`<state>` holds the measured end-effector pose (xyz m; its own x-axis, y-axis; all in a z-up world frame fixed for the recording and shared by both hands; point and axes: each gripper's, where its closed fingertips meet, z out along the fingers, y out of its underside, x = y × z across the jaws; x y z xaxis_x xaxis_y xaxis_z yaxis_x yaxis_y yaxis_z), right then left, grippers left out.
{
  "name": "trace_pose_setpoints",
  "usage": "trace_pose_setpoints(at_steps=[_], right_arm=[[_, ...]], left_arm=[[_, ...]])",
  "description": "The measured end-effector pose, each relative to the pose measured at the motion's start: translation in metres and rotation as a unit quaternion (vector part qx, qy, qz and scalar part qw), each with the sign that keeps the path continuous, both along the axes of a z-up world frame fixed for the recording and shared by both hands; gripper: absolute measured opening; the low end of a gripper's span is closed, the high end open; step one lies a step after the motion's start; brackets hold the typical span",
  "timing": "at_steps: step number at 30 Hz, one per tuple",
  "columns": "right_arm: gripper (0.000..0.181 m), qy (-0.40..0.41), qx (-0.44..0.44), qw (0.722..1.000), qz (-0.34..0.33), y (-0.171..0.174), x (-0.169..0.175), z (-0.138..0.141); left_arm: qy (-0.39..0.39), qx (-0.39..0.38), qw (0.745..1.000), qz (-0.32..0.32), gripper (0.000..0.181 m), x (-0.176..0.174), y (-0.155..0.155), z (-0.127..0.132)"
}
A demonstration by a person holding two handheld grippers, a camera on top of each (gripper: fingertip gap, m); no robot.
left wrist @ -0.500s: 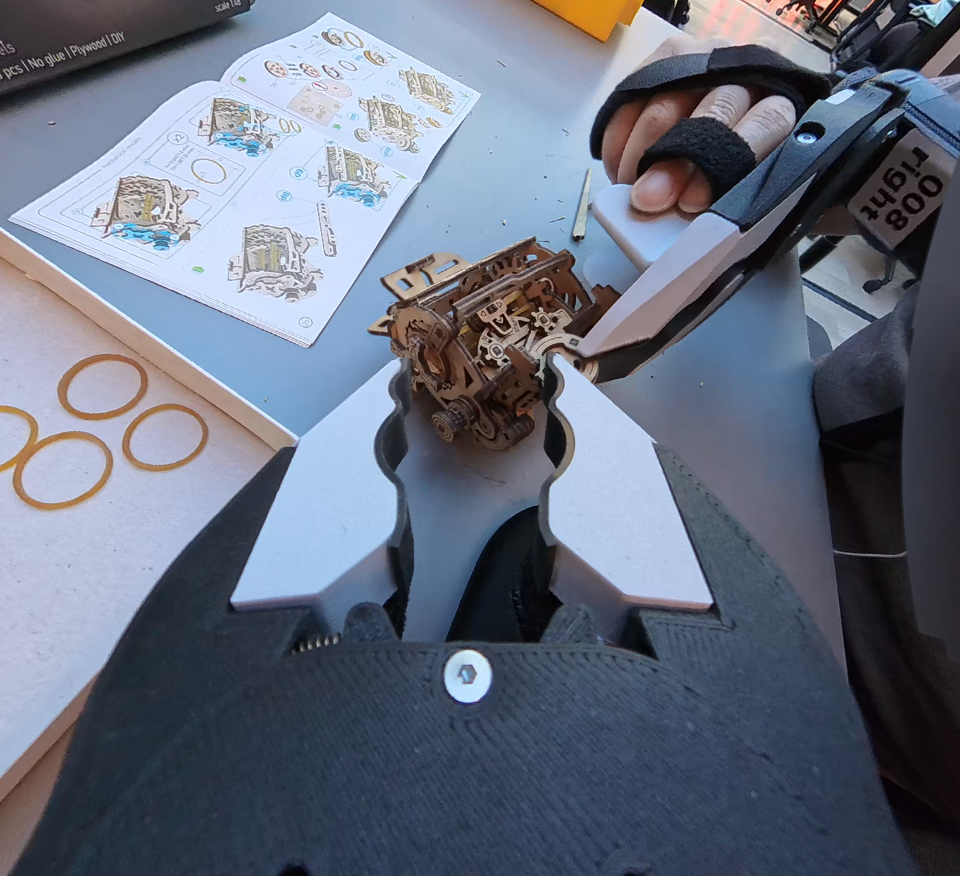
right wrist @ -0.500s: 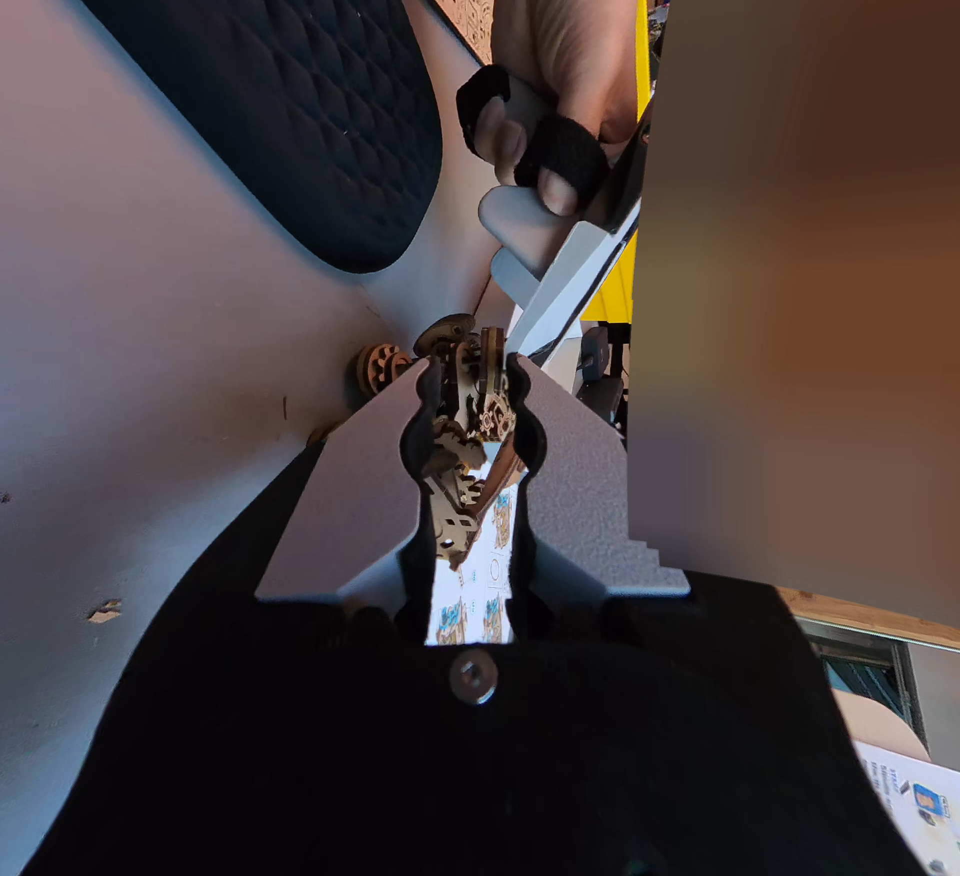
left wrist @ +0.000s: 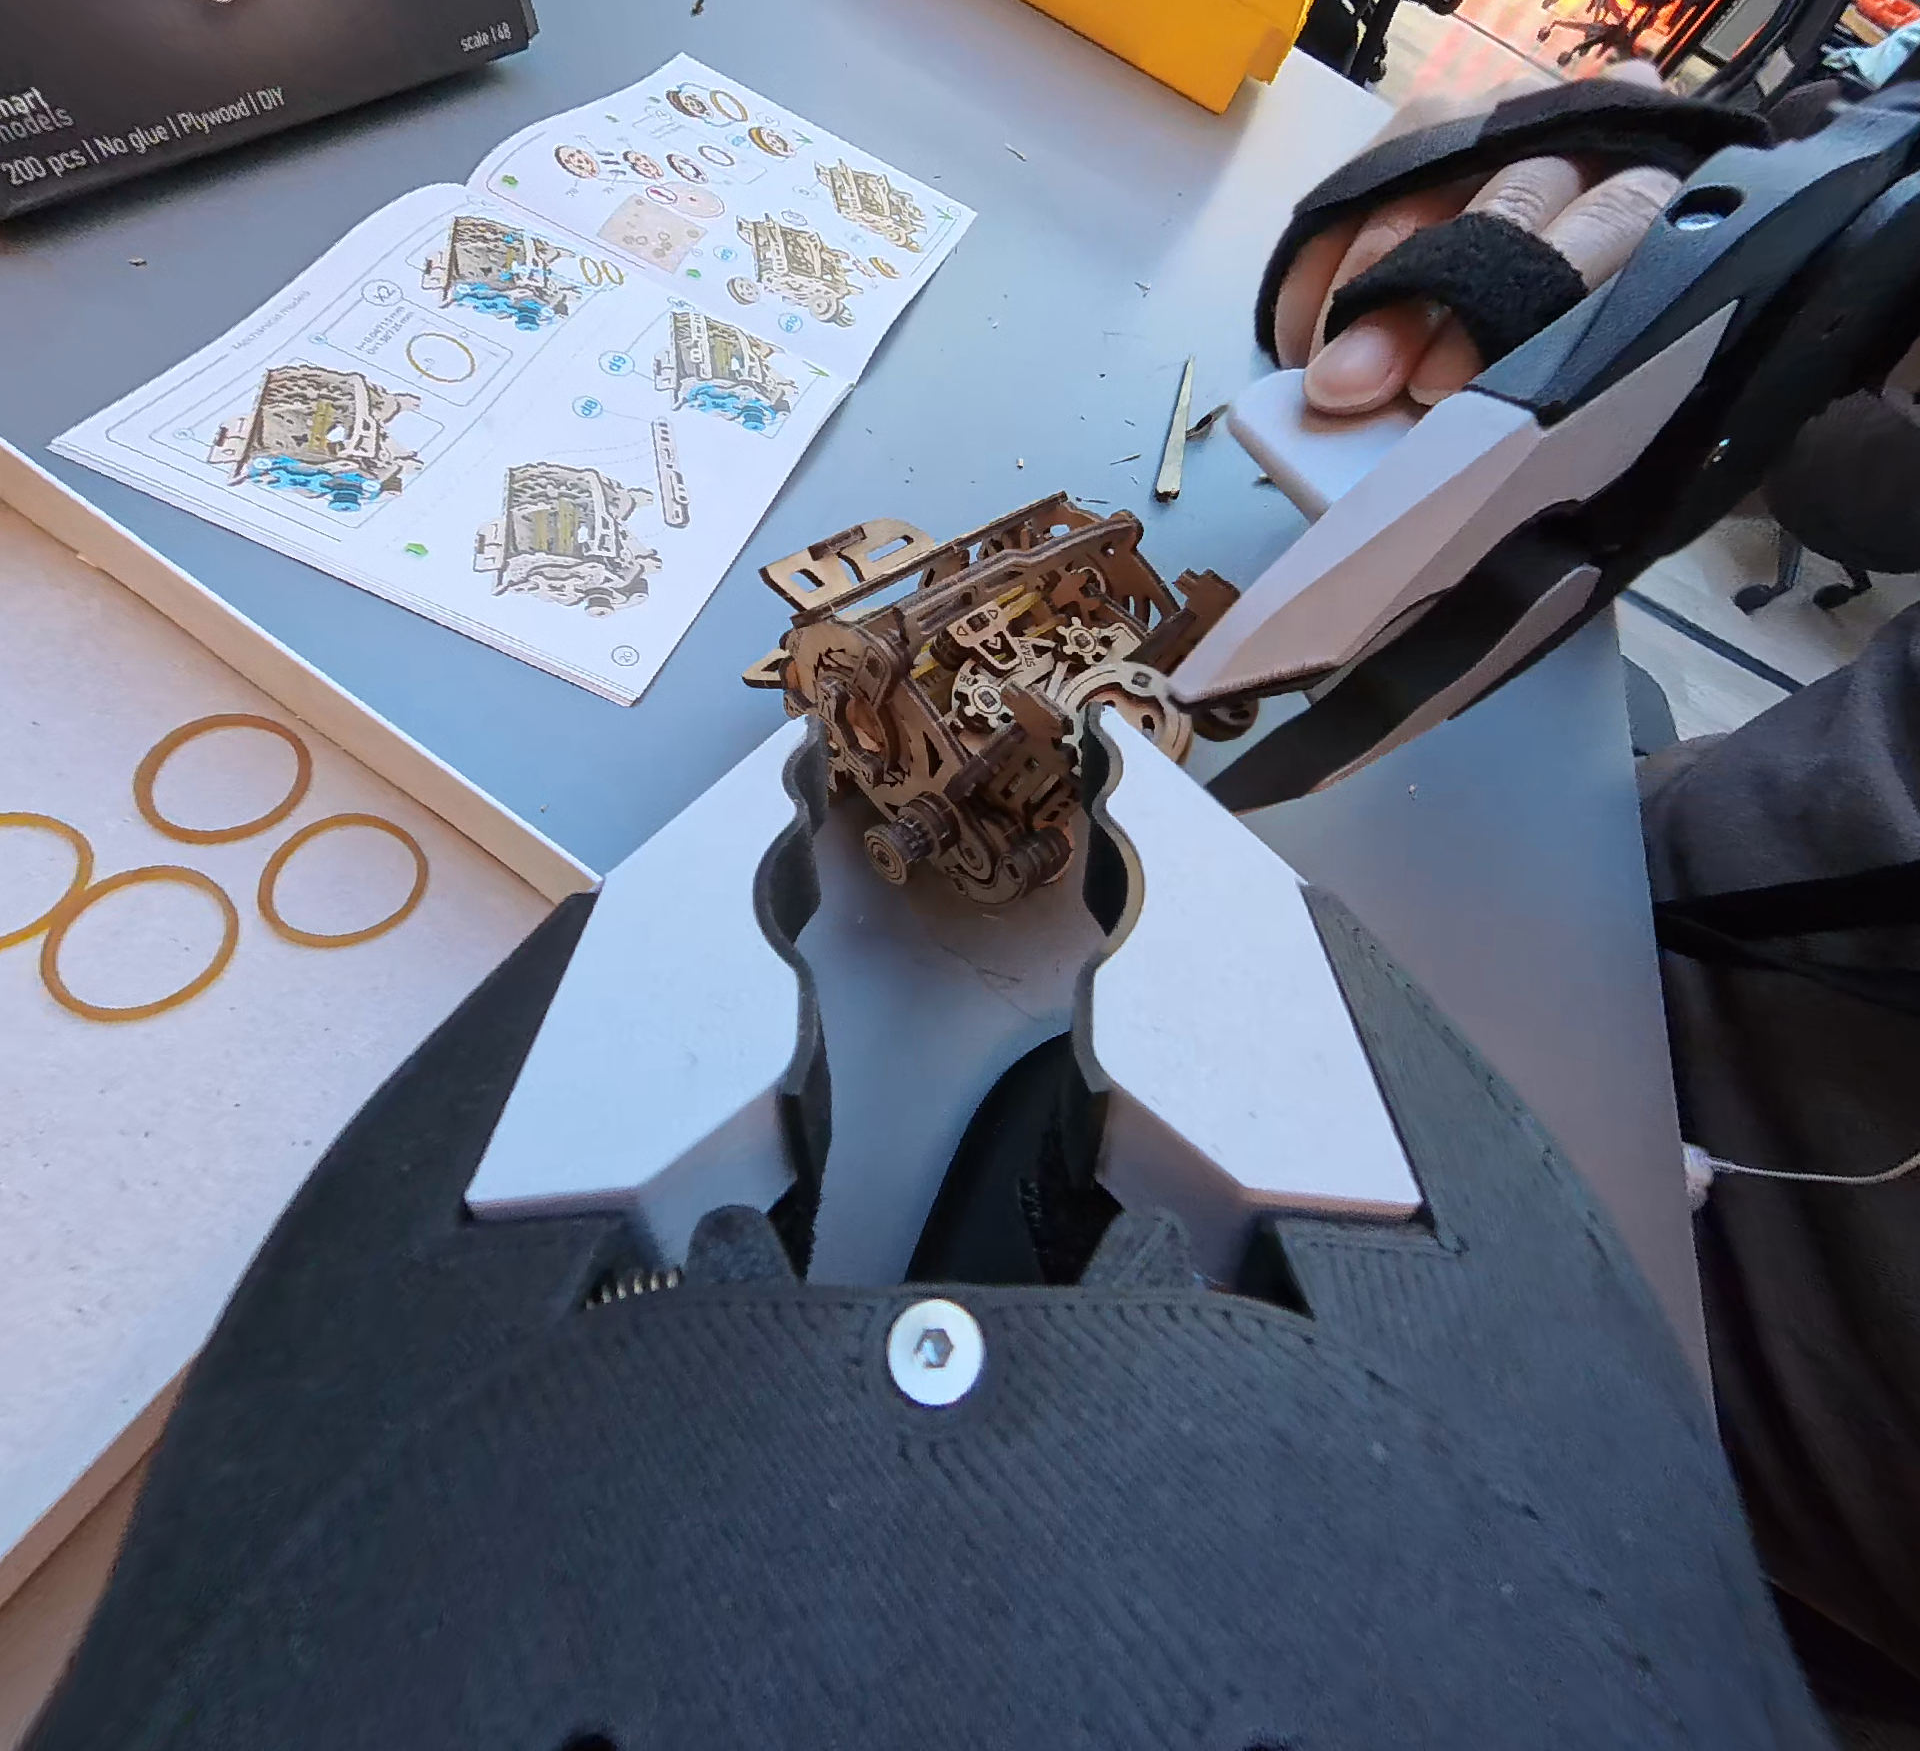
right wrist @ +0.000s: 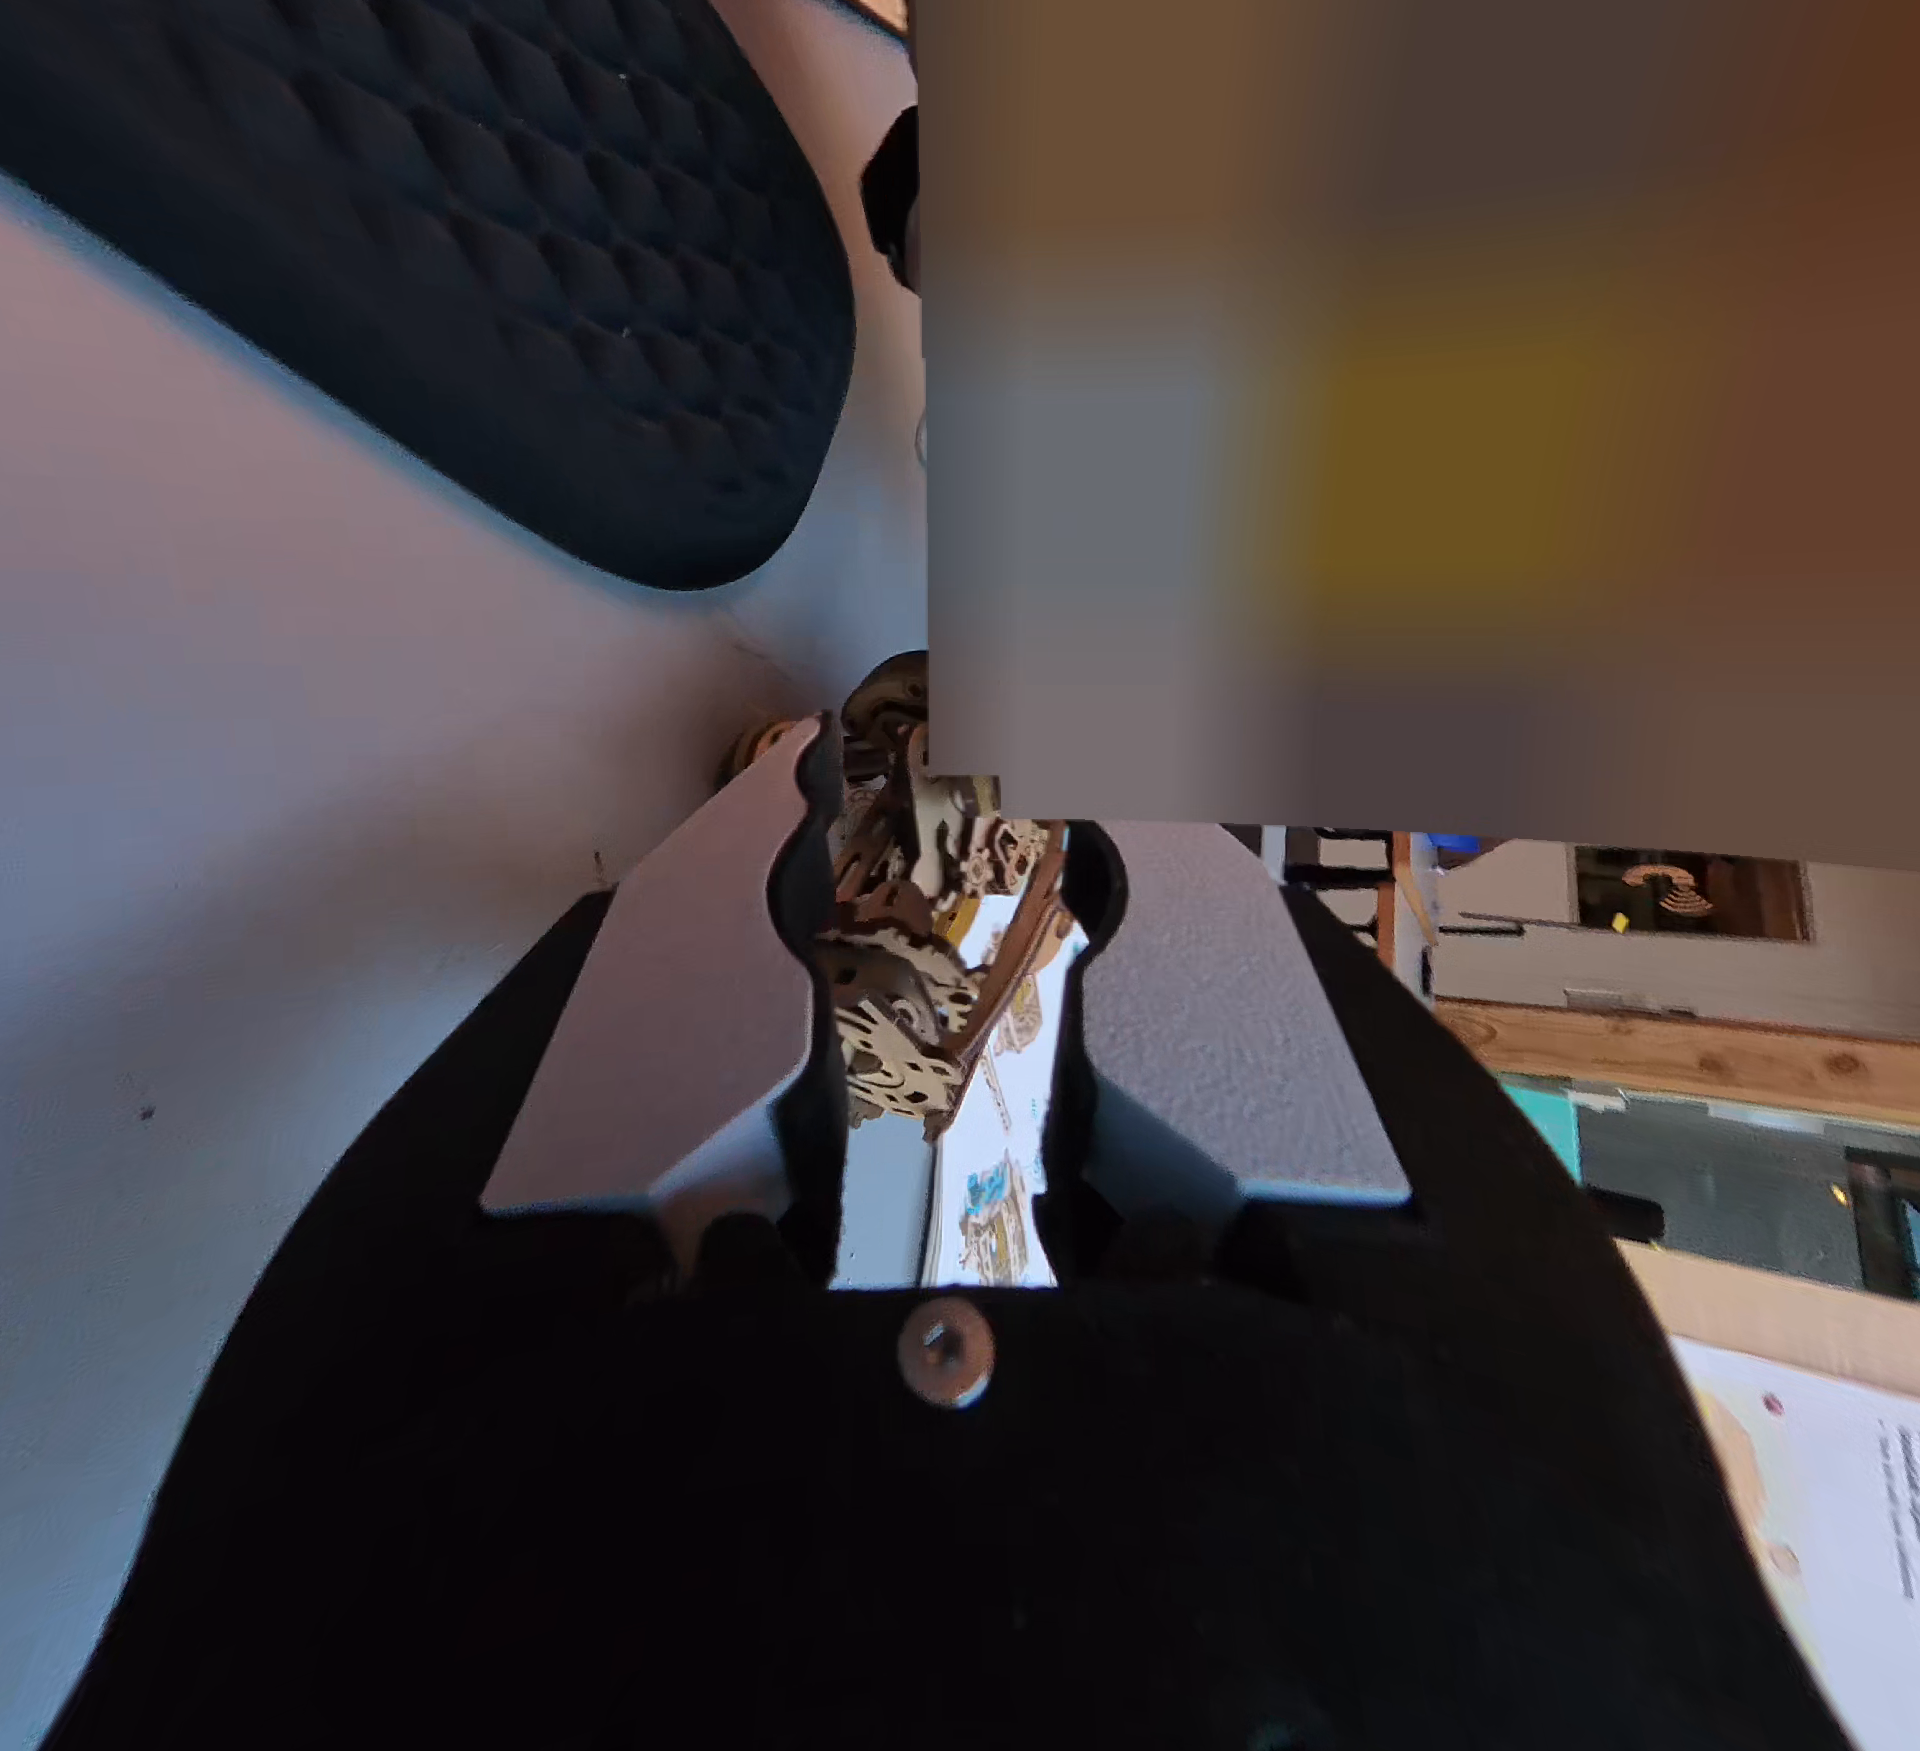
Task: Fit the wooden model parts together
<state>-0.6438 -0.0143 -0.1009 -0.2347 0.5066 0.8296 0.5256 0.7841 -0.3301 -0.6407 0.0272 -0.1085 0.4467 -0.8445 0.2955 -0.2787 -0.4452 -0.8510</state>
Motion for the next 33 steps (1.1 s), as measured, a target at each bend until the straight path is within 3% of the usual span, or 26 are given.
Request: trace_pose_setpoints(at_steps=[5, 12, 17, 33], right_arm=[[0.029, 0.019, 0.087, 0.995, -0.052, 0.008, -0.002, 0.001], [0.035, -0.002, 0.077, 0.994, -0.081, 0.009, 0.002, -0.007], [0.031, -0.015, 0.150, 0.984, -0.092, 0.015, 0.001, -0.010], [0.025, -0.007, 0.215, 0.972, -0.095, 0.017, 0.002, -0.009]], left_arm=[[-0.010, -0.004, 1.000, -0.004, 0.045, 0.002, 0.000, 0.000], [-0.003, 0.003, 1.000, -0.002, 0.046, 0.000, 0.000, 0.000], [0.001, 0.009, 1.000, 0.002, 0.044, 0.000, 0.001, 0.001], [-0.007, 0.008, 1.000, 0.009, 0.046, 0.000, 0.003, 0.002]])
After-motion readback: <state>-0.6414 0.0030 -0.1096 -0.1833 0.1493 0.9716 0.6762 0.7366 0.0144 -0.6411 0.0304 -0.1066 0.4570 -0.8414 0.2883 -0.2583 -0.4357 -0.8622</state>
